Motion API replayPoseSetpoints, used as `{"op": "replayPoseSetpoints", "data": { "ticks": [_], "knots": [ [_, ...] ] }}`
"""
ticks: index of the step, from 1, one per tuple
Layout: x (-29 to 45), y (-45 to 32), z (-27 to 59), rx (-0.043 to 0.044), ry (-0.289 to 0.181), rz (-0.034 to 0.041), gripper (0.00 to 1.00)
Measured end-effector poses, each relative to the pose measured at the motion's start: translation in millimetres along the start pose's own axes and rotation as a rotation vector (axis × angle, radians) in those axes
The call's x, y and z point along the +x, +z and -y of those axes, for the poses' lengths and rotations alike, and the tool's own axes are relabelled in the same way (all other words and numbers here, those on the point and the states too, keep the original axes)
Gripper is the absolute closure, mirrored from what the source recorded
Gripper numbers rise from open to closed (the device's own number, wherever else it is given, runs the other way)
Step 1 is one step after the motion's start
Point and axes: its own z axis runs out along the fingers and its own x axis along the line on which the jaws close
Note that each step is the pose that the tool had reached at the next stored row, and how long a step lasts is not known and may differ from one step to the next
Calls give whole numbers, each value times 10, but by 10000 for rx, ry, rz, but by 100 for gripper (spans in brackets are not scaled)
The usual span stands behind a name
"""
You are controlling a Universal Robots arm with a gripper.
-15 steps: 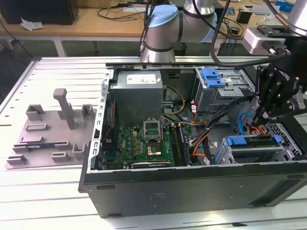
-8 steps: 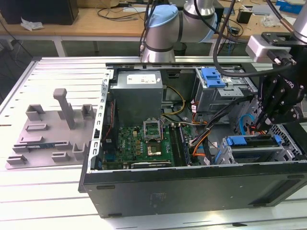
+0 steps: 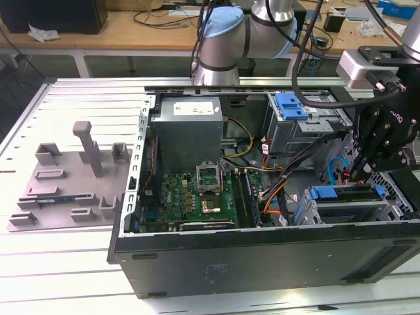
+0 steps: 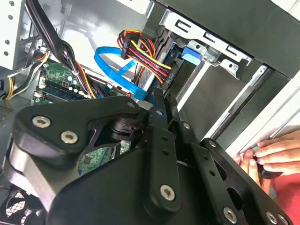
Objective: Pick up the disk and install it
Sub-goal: 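Insert the second disk wire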
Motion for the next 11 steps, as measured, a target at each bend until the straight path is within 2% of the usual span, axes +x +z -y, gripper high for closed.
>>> {"op": "replayPoseSetpoints", "data": {
  "ticks": [2, 7, 11],
  "knots": [
    [2, 0, -5, 11, 3, 0, 84],
    [37, 11, -48, 243, 4, 87, 84],
    [55, 23, -96, 340, -9, 126, 84]
  ]
}}
